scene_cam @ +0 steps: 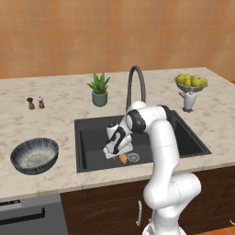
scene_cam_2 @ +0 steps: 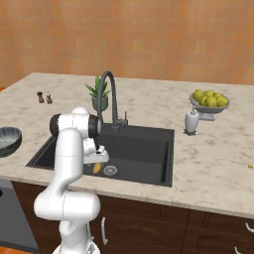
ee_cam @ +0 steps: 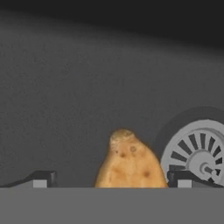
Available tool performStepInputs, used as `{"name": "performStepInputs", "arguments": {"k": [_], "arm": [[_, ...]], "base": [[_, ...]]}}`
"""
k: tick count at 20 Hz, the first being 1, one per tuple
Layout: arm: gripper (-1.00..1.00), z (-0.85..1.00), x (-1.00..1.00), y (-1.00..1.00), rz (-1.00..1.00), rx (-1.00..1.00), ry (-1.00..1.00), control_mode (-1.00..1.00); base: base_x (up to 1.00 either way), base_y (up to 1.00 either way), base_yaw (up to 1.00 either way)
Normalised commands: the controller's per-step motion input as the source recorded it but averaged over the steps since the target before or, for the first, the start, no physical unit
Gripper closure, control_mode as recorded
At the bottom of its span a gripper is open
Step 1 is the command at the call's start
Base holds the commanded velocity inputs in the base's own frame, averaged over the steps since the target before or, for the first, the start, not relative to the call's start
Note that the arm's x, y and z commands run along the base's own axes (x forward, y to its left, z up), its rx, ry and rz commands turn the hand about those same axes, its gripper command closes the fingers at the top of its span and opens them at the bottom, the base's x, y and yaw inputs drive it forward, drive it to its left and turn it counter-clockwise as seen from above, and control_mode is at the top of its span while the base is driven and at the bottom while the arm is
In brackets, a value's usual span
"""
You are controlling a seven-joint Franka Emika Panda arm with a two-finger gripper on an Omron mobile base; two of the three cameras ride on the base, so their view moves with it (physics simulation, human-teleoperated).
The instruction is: Pick the potato from the sink and place it in the bowl. Then pick the bowl and place it in the microwave. Then close the microwave door and press the start button.
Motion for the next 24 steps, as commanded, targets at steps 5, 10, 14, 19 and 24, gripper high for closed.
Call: {"name": "performStepInputs", "arguments": {"k": [5,10,14,19,24], "arm": [[1.0,-0.36,-0.51,0.0,0.0,0.0,-0.03,-1.0],[1.0,0.18,-0.61,0.0,0.0,0.0,-0.15,-1.0],[1.0,0.96,-0.46,0.24,0.0,0.0,-0.16,-1.0],[1.0,1.0,-0.15,0.47,-0.02,0.0,-0.02,-1.0],[1.0,1.0,0.0,0.28,-0.08,0.0,-0.02,-1.0]], "base": [[0.0,0.0,0.0],[0.0,0.0,0.0],[0.0,0.0,0.0],[0.0,0.0,0.0],[0.0,0.0,0.0]]}}
